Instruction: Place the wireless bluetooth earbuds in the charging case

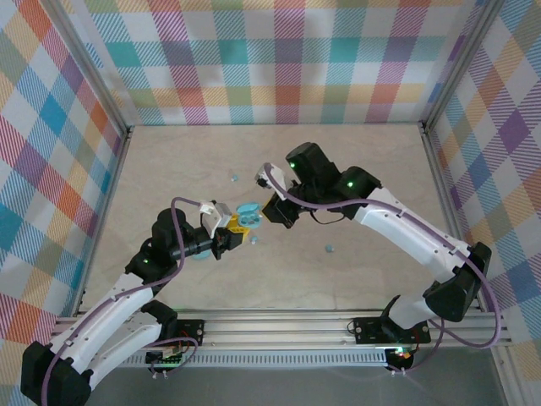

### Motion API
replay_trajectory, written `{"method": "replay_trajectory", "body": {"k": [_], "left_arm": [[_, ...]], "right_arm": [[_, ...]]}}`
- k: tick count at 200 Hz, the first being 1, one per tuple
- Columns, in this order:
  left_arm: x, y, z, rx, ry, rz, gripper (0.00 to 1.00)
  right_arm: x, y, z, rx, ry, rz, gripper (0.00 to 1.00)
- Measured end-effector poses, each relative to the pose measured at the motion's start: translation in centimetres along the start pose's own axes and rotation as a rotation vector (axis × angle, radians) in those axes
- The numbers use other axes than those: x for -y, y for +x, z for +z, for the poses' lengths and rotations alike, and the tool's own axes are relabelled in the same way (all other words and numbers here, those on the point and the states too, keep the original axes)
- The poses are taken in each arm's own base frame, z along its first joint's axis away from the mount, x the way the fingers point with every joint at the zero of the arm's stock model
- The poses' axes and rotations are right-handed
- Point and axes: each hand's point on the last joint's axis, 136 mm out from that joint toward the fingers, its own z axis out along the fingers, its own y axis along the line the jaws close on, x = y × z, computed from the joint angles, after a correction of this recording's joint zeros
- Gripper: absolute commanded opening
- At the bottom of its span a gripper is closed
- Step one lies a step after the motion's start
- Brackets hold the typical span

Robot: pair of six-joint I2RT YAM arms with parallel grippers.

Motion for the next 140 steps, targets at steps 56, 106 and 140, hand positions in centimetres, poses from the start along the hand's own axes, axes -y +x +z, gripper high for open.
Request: {"method": "replay_trajectory", "body": {"k": [56, 106, 140], "left_arm": [[0.3, -0.5, -0.4, 0.020, 0.006, 0.012, 0.00], [0.6, -0.8, -0.4, 0.024, 0.023, 0.013, 0.00], [1.0, -1.4, -0.7, 0.037, 0.037, 0.022, 0.00]], "right_arm": [[-0.5, 0.1, 0.6, -0.033, 0.004, -0.080, 0.12], [0.1, 0.4, 1.2, -0.062, 0.023, -0.114, 0.12], [0.2, 0.5, 1.2, -0.075, 0.024, -0.149, 0.12]]}}
